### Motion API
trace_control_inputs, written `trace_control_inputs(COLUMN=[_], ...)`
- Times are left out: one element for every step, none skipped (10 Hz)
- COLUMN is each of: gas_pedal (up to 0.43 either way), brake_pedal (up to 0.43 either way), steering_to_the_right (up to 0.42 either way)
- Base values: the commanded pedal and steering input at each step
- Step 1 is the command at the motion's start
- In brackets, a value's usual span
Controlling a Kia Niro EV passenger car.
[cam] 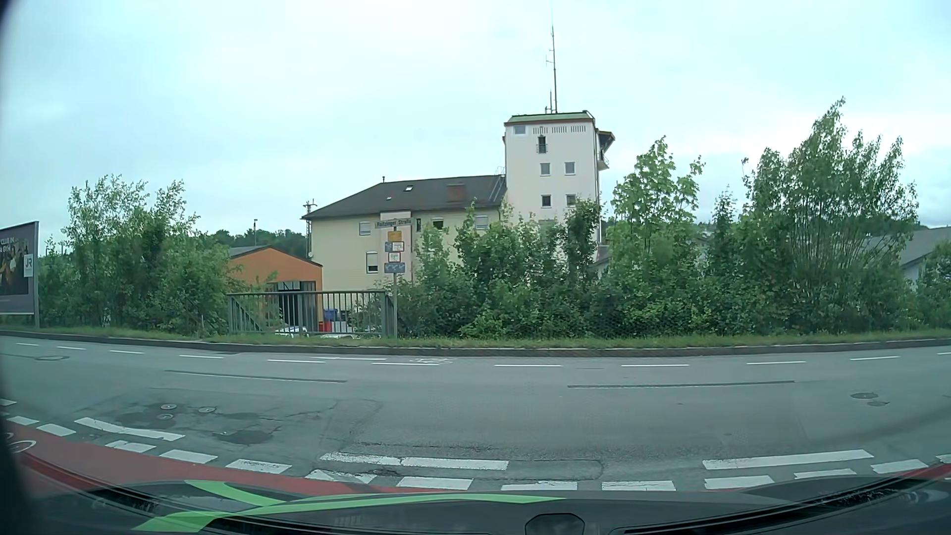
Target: Follow the waypoints while adhering to traffic rules and regulations
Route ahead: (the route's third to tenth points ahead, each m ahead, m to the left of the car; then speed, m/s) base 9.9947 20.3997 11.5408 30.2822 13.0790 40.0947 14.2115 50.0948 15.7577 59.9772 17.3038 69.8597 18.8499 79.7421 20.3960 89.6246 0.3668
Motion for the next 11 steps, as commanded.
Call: trace_control_inputs(gas_pedal=[0.0,0.0,0.0,0.0,0.0,0.0,0.0,0.0,0.0,0.0,0.0], brake_pedal=[0.177,0.177,0.177,0.183,0.177,0.177,0.177,0.171,0.171,0.165,0.165], steering_to_the_right=[-0.183,-0.183,-0.183,-0.183,-0.183,-0.183,-0.183,-0.182,-0.183,-0.184,-0.187])
